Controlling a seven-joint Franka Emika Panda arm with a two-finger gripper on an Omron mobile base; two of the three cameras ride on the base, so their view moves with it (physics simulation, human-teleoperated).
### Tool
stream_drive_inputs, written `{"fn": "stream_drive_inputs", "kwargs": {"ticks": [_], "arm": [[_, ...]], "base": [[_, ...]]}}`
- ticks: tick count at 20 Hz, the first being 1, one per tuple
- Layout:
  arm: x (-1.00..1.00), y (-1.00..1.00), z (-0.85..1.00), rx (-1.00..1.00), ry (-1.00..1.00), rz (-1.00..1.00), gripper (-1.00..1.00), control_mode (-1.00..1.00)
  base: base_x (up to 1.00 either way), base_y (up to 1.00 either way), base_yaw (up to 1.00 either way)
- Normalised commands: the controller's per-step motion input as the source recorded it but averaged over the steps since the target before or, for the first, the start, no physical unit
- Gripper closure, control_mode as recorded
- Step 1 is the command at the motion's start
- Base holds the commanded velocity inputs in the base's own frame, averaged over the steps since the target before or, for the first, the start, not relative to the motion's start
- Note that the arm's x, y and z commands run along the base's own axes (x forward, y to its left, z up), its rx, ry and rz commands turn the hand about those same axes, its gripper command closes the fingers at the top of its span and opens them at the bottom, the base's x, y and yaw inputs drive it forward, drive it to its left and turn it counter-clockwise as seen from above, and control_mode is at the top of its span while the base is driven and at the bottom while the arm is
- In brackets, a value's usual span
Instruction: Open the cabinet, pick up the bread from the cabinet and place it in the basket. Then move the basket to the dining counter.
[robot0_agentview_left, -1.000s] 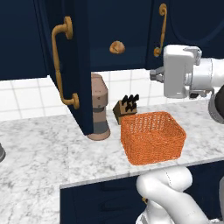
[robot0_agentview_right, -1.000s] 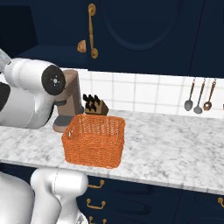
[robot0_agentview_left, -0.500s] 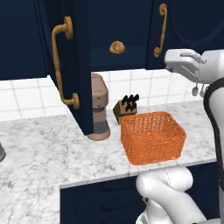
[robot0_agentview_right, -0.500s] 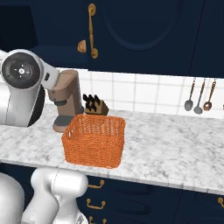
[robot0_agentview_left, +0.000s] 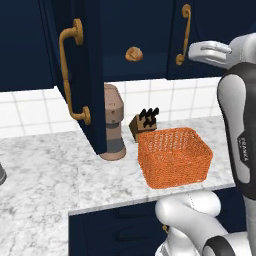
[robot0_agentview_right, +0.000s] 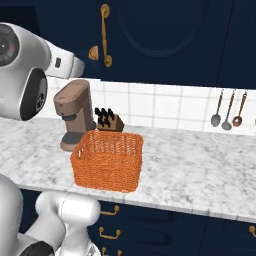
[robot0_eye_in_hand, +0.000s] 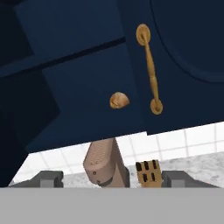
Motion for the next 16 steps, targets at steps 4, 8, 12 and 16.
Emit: {"fn": "stream_drive_inputs", "kwargs": {"ticks": [4,8,12,16], "arm": [[0.42,-0.09,0.03,-0.16,0.11,-0.11,-1.00,-1.00],[0.41,-0.31,0.00,-0.13,0.02,-0.04,-1.00,-1.00],[0.39,-0.37,0.00,0.00,-0.03,0.00,-1.00,-1.00],[0.40,-0.27,0.00,0.00,-0.04,0.00,-1.00,-1.00]], "base": [[0.00,0.00,0.00],[0.00,0.00,0.00],[0.00,0.00,0.00],[0.00,0.00,0.00]]}}
